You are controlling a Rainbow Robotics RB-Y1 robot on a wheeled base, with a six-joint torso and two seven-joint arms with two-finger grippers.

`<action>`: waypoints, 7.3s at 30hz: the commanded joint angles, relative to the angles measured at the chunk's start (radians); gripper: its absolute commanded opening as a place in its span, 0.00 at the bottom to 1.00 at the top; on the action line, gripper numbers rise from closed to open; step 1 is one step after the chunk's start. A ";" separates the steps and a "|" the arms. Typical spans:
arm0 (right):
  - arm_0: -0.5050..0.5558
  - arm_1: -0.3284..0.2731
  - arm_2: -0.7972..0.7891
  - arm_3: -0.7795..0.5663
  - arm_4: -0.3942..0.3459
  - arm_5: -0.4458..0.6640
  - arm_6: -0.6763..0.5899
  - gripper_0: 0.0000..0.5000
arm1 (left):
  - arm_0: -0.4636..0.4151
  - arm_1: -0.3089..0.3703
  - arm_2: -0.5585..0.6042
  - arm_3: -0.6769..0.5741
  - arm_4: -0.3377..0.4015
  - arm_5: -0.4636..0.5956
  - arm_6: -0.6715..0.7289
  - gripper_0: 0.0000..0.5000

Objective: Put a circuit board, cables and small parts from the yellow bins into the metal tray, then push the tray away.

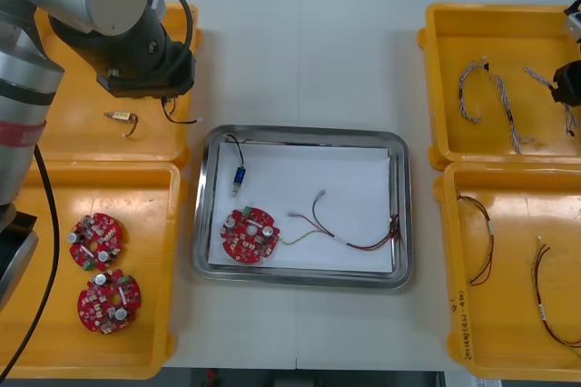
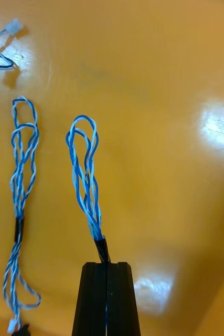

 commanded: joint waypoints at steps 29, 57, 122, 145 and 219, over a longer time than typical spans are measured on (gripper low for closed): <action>0.023 -0.251 0.005 -0.580 -0.220 0.590 -0.199 0.00 | 0.004 -0.016 -0.009 -0.037 0.007 0.001 0.025 0.01; 0.184 -0.082 0.295 -1.393 -0.608 0.590 -0.651 0.00 | 0.004 -0.016 -0.009 -0.037 0.007 0.001 0.025 0.01; 0.069 0.125 1.122 -1.227 -0.122 0.152 -0.363 0.00 | 0.004 -0.016 -0.009 -0.037 0.007 0.001 0.025 0.01; 0.071 0.148 1.222 -1.140 -0.034 0.019 -0.315 0.31 | 0.004 -0.016 -0.009 -0.037 0.007 0.001 0.025 0.00; 0.464 -0.230 0.249 -1.621 -0.435 0.590 -1.067 1.00 | 0.050 -0.126 -0.237 -0.097 0.018 -0.043 0.248 0.01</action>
